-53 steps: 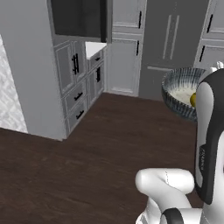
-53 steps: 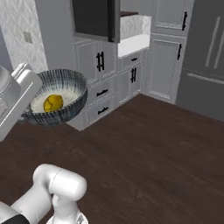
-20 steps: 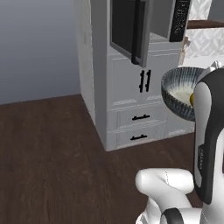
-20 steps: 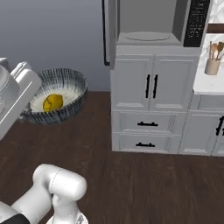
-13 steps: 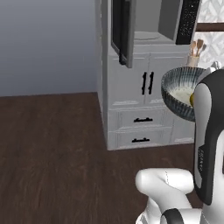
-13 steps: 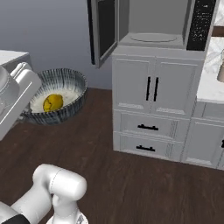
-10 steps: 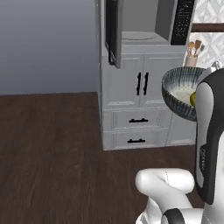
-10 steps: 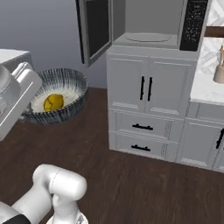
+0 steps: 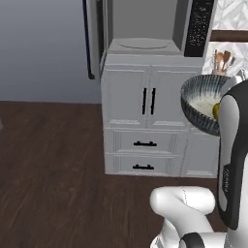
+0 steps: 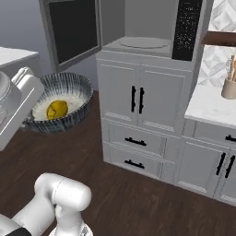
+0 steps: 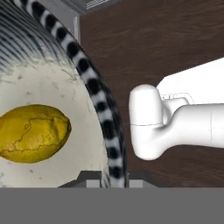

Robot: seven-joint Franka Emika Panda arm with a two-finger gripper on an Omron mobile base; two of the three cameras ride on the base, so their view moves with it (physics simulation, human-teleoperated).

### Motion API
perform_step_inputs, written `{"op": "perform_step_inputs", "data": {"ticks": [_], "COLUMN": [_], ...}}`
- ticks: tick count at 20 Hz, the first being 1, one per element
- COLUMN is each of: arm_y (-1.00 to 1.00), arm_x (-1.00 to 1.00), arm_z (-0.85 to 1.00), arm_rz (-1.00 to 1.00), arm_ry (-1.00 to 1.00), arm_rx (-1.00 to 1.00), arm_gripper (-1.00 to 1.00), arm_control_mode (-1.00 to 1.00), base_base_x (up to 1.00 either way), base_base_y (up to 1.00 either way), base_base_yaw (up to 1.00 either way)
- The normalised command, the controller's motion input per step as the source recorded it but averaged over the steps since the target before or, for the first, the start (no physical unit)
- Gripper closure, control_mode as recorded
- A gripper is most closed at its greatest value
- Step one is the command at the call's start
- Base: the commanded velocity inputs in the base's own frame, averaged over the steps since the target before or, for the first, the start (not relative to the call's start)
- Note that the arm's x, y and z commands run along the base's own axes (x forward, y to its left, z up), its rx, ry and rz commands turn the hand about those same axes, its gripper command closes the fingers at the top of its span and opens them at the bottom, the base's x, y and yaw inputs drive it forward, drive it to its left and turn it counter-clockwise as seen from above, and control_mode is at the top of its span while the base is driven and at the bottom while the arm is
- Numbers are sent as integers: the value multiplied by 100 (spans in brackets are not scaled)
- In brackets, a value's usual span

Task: Pick the lemon from the sink and place it in the bowl. Then pick the bowl and place it in the microwave. Then close the microwave door and press the start button.

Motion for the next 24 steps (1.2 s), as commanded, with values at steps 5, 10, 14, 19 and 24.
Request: {"op": "perform_step_inputs", "data": {"ticks": [5, 10, 14, 19, 24], "arm_y": [0, 0, 0, 0, 0], "arm_x": [0, 0, 0, 0, 0], "arm_z": [0, 0, 0, 0, 0], "arm_rz": [0, 0, 0, 0, 0], "arm_ry": [0, 0, 0, 0, 0], "arm_rx": [0, 0, 0, 0, 0], "arm_gripper": [100, 100, 100, 100, 100], "arm_control_mode": [100, 100, 100, 100, 100], "base_base_x": [91, 75, 41, 46, 45], "base_base_y": [-50, -48, -56, -57, -42], "base_base_yaw": [39, 23, 18, 26, 22]}}
